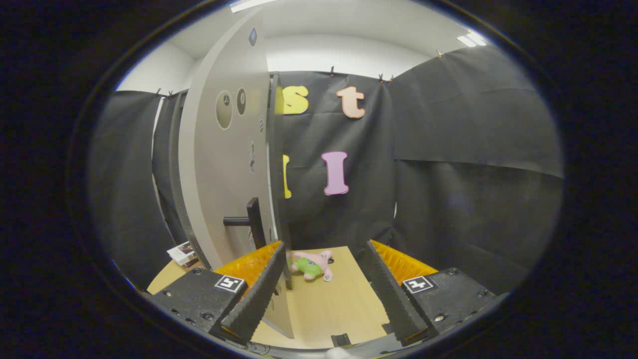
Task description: Open the shoe cabinet door, grab the shoes and put them into the shoe cabinet, then close the shoe cabinet door.
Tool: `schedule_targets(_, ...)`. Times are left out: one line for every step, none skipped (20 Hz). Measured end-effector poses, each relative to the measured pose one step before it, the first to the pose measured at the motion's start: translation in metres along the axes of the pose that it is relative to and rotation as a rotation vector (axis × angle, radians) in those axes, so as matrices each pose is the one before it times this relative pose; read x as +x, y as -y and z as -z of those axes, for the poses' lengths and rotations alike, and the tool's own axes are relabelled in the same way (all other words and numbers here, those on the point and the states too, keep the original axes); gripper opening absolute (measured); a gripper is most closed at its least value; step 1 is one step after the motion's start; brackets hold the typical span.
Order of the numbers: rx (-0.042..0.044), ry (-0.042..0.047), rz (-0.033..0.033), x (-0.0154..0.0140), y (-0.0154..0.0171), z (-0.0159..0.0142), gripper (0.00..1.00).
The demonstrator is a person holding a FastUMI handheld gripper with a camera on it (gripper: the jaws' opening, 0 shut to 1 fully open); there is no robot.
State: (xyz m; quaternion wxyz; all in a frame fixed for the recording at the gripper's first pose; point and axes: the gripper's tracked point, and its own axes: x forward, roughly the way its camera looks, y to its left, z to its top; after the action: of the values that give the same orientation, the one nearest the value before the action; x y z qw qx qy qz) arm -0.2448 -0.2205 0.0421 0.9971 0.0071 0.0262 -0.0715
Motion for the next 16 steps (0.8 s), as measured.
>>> schedule_targets(-0.00837, 0.01511, 0.00380, 0.00210, 0.00028, -0.00439, 0.99)
schedule_targets(-0.00323, 0.02322, -0.00416, -0.00592, -0.00512, -0.00450, 0.98)
schedule_targets(0.00386, 0.00681, -0.00854, -0.00157, -0.00432, -0.00348, 0.98)
schedule_targets(-0.00300, -0.01092, -0.02929, 0.00015, -0.00986, 0.00414, 0.98)
schedule_targets(-0.00599, 0.00184, 0.00333, -0.00203, -0.00157, 0.00394, 0.96)
schedule_targets(-0.02179, -0.00343, 0.00415, 0.00312, -0.00063, -0.00471, 0.95)
schedule_targets(-0.00815, 0.00582, 0.00968, -0.00059, -0.00239, -0.00072, 0.95)
schedule_targets(-0.00124, -0.00336, 0.00868, 0.00031, -0.00270, -0.00263, 0.94)
schedule_targets(0.00777, 0.00005, 0.00355, -0.00206, -0.00408, -0.00018, 0.94)
schedule_targets(0.00908, -0.00772, 0.00082, -0.00127, -0.00345, 0.00271, 0.95)
schedule_targets(0.00260, 0.00321, -0.00127, -0.00069, -0.00329, 0.00039, 0.94)
schedule_targets(-0.00666, -0.00191, -0.00295, -0.00083, -0.00590, 0.00050, 0.94)
schedule_targets(-0.00496, 0.00083, -0.00222, -0.00165, -0.00689, -0.00104, 0.94)
schedule_targets(-0.00593, -0.00218, -0.00685, -0.00232, -0.00956, 0.00102, 0.94)
schedule_targets(-0.00275, 0.00021, -0.01013, -0.00119, -0.01122, -0.00045, 0.94)
schedule_targets(0.00315, 0.00093, -0.01267, -0.00144, -0.01241, 0.00013, 0.94)
